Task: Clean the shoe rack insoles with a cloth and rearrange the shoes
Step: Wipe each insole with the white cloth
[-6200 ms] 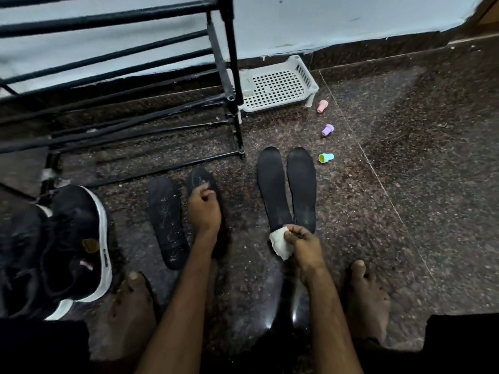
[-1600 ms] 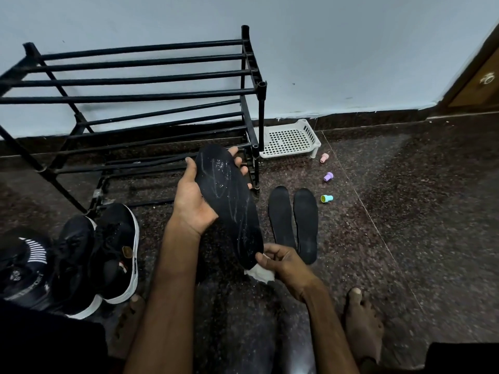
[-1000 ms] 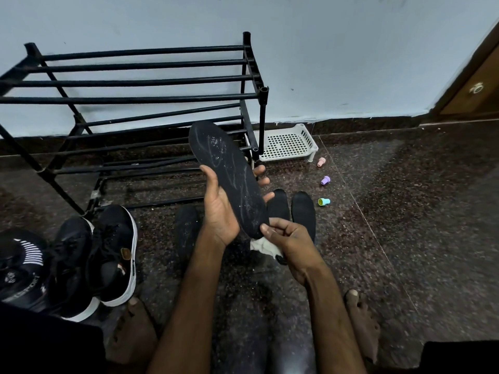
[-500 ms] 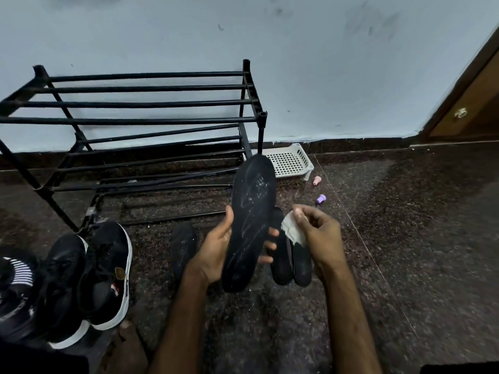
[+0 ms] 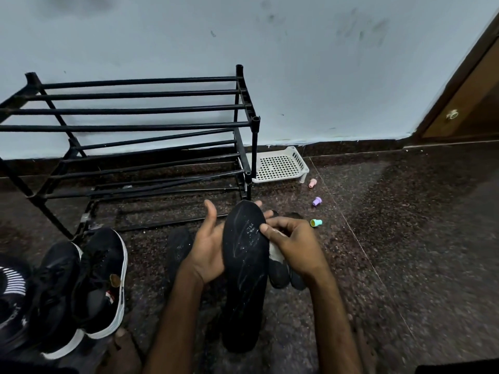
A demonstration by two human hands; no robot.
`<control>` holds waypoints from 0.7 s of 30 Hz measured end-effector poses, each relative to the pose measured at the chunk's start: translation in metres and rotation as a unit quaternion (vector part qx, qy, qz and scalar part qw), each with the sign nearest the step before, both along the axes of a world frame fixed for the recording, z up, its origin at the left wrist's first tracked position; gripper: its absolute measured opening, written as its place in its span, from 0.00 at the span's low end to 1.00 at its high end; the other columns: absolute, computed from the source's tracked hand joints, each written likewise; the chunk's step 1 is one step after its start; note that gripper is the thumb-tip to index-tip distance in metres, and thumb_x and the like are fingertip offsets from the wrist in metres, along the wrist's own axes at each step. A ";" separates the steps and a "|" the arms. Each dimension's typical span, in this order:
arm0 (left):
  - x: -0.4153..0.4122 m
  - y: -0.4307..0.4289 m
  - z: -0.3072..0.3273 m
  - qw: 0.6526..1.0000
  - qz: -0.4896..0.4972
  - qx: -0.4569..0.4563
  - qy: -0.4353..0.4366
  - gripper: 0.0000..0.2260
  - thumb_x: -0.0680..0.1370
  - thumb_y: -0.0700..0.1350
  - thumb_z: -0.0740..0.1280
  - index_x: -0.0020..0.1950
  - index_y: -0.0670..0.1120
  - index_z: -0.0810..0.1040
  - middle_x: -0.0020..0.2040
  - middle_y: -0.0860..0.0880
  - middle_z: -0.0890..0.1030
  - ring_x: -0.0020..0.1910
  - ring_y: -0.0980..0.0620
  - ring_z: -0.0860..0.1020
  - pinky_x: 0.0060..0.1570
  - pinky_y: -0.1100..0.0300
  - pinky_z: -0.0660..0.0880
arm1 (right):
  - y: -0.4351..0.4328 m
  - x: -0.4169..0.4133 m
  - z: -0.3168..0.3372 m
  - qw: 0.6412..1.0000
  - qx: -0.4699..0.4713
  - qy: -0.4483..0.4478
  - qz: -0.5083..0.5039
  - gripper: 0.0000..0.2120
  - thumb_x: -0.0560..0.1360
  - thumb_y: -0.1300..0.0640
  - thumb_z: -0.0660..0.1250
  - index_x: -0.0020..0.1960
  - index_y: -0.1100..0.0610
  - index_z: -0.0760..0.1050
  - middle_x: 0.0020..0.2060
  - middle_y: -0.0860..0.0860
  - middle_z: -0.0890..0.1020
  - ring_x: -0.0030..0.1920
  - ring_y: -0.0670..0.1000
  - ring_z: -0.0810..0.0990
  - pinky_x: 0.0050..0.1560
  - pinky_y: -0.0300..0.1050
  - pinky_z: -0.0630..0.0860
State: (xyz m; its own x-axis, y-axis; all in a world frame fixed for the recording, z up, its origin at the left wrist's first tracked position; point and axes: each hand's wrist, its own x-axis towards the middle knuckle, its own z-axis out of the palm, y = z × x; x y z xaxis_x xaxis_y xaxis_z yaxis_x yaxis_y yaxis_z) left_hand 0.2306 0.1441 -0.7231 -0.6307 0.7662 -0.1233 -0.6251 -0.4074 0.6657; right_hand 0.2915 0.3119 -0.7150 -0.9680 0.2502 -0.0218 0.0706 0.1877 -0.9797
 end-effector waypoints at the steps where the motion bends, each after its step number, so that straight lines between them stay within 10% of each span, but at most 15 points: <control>1: -0.001 0.004 0.002 1.000 0.000 0.002 0.000 0.45 0.74 0.74 0.44 0.77 0.42 0.63 0.75 0.38 0.67 0.74 0.41 0.66 0.70 0.46 0.68 | -0.002 0.000 0.000 1.000 0.009 -0.009 0.002 0.08 0.74 0.52 0.71 0.48 0.55 0.85 0.45 0.49 0.87 0.49 0.50 0.85 0.56 0.56 0.79; 5: 0.003 0.019 0.002 1.000 0.005 0.009 -0.028 0.42 0.77 0.71 0.43 0.75 0.39 0.66 0.72 0.36 0.71 0.70 0.41 0.72 0.63 0.49 0.75 | -0.007 -0.002 -0.003 0.998 0.003 -0.036 -0.042 0.13 0.70 0.46 0.73 0.47 0.55 0.85 0.43 0.49 0.87 0.47 0.50 0.85 0.54 0.58 0.80; 14: 0.001 0.037 0.002 0.980 0.132 0.075 -0.126 0.32 0.78 0.68 0.53 0.59 0.41 0.77 0.62 0.40 0.78 0.64 0.39 0.76 0.66 0.40 0.70 | -0.006 0.003 0.003 0.973 -0.158 -0.017 -0.169 0.13 0.73 0.66 0.73 0.57 0.61 0.78 0.43 0.58 0.85 0.42 0.54 0.85 0.46 0.50 0.82; 21: -0.002 0.040 0.002 0.980 0.154 -0.002 -0.128 0.42 0.75 0.74 0.47 0.67 0.40 0.75 0.64 0.37 0.78 0.56 0.39 0.81 0.54 0.43 0.80 | -0.016 0.002 0.041 0.950 0.129 0.157 -0.236 0.12 0.73 0.65 0.73 0.55 0.56 0.80 0.45 0.46 0.85 0.44 0.39 0.83 0.42 0.28 0.77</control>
State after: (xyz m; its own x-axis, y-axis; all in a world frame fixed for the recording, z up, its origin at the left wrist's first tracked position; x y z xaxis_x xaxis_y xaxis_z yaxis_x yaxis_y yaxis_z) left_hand 0.2289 0.1839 -0.7207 -0.7804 0.5431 -0.3100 -0.6190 -0.6007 0.5059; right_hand 0.2934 0.2956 -0.6738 -0.6956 0.6158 0.3700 -0.0808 0.4447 -0.8920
